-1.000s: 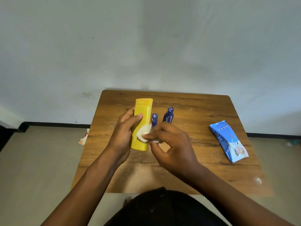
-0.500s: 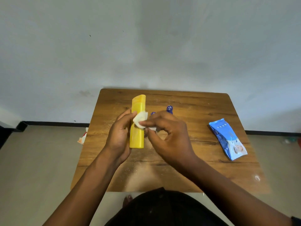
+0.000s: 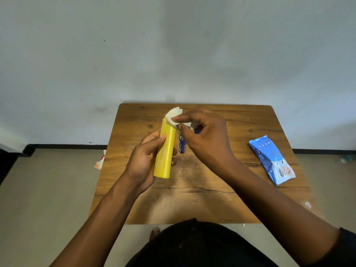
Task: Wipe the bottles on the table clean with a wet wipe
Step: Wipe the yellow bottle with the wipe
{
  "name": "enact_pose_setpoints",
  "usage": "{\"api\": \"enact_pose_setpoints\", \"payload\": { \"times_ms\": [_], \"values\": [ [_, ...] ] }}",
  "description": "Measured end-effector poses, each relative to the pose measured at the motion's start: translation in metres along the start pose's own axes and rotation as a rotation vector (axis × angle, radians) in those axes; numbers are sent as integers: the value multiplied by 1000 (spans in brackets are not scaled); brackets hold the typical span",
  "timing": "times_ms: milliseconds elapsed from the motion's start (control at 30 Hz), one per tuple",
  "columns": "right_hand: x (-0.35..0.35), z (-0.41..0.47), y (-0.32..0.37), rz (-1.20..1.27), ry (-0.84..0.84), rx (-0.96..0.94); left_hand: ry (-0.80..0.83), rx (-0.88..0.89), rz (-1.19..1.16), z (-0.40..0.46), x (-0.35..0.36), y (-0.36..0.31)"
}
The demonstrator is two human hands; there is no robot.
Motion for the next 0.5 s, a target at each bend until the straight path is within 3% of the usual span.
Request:
{"api": "enact_pose_setpoints", "payload": {
  "times_ms": [500],
  "values": [
    [17,-43,1,7,125,-119,-157,28,-120,11,0,-18]
  ]
}}
Point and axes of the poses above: each hand's wrist, its own z-axis towards the middle knuckle, its own x-axis out of the palm, y = z × x, the point moved 2 cm from there along z, towards the middle knuckle, and after that the axes turned 1 degree about -z, right-handed, at the moved point
